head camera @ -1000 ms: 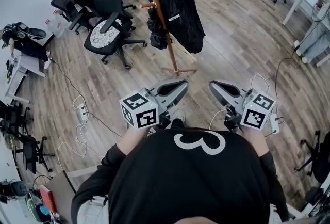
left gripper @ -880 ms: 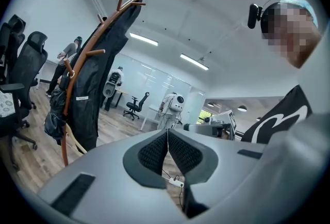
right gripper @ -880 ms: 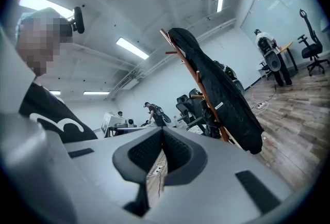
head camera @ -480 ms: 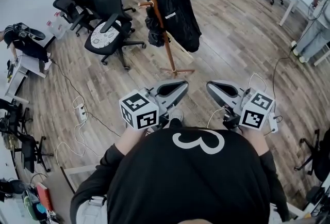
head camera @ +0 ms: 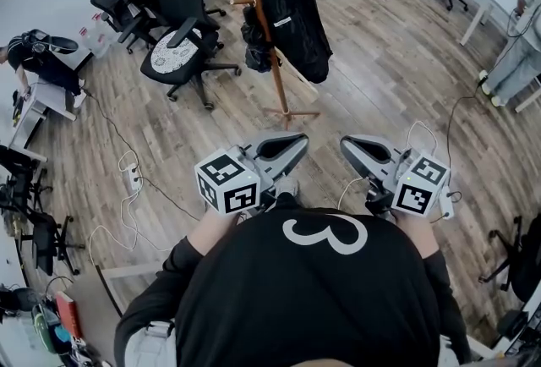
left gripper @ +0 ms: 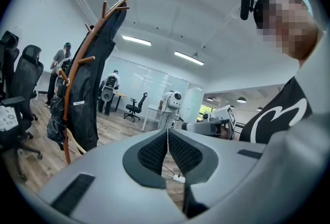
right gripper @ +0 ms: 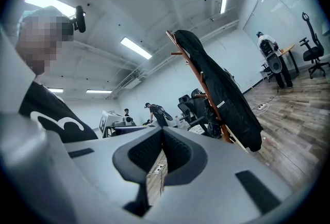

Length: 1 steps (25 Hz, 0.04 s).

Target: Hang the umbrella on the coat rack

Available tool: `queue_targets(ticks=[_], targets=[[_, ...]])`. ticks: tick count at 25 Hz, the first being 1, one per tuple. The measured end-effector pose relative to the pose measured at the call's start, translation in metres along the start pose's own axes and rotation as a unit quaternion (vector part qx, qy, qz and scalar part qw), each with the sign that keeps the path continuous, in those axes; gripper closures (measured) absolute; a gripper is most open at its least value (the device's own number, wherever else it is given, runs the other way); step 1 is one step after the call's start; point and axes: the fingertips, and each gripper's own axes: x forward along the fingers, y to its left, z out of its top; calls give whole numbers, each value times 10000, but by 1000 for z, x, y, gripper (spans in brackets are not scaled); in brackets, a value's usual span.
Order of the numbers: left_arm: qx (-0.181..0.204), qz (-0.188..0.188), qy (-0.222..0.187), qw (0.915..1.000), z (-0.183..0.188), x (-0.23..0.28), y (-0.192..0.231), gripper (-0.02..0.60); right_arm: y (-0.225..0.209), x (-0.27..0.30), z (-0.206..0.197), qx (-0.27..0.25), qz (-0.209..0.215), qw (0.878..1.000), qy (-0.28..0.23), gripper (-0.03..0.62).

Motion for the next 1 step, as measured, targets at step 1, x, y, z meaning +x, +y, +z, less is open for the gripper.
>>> queue_targets(ticks=[1], targets=[[-4,8,-2,10000,-1,-1,0,560,0,-1,-1,8,-5,10000,1,568]])
